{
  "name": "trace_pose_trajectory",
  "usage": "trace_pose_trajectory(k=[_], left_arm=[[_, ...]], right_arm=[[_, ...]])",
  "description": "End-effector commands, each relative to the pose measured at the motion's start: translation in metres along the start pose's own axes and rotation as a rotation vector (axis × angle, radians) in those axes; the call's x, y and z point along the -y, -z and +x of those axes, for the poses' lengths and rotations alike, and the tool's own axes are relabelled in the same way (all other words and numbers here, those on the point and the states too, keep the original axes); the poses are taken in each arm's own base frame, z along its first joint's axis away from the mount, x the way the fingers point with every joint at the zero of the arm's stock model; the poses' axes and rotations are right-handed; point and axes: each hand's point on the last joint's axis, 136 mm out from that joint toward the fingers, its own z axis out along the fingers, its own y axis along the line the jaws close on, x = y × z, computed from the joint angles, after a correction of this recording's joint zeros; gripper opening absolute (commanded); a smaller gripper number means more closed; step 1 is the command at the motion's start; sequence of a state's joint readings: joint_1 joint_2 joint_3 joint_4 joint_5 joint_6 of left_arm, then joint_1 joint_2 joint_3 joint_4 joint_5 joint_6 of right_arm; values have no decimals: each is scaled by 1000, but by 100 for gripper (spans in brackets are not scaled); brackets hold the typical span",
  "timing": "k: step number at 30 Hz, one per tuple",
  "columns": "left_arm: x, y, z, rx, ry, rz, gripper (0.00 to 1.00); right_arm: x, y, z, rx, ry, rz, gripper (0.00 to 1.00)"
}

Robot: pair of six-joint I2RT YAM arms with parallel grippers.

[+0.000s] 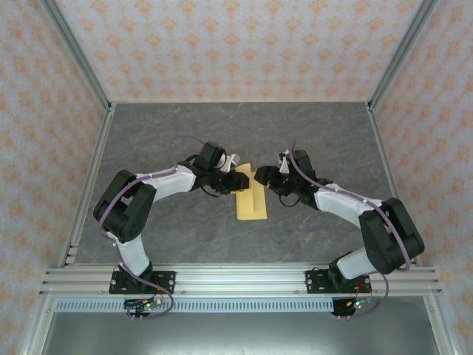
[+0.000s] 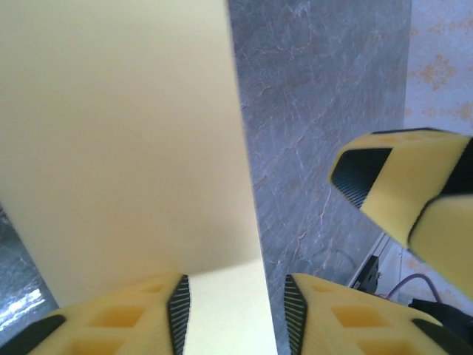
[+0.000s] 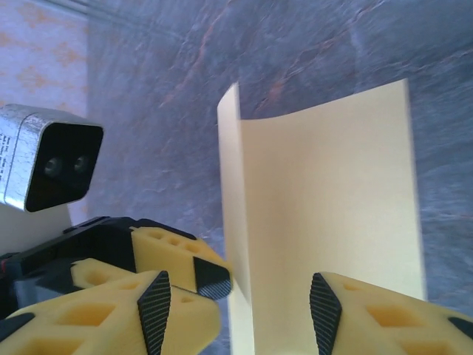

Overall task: Fold a paper plane with a square sheet of paper (fold left side to right side)
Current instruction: First fold in half a square sheet of paper at the center of the table.

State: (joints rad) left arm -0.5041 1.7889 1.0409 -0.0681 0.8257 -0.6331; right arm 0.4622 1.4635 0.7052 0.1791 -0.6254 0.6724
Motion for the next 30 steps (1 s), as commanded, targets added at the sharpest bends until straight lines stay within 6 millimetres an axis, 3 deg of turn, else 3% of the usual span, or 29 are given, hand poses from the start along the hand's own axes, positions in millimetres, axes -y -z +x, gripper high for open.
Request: trace_pose_trajectory(k=[1,4,11,19,25,30], left_arm=[[1,-1,-4,15,-13,-16,31],[-1,-1,-4,18,-11,-26,22],[-4,-2,-3,14,-10,-33,18],[-2,5,-5,38,-19,-55,18],[-19,22,-6,86,-20,-194,30],[-35,16,1,58,9,-243,48]], right_arm=[[-17,-12,-1,-24,-19,-125,55],[-11,-20,0,-34,-31,-113,53],[-2,-31,7,-73,-48,-112,42],[10,-34,8,-84,-30,-47,1],[39,-28,5,-73,33,148,0],[57,-27,5,-72,44,244,1]])
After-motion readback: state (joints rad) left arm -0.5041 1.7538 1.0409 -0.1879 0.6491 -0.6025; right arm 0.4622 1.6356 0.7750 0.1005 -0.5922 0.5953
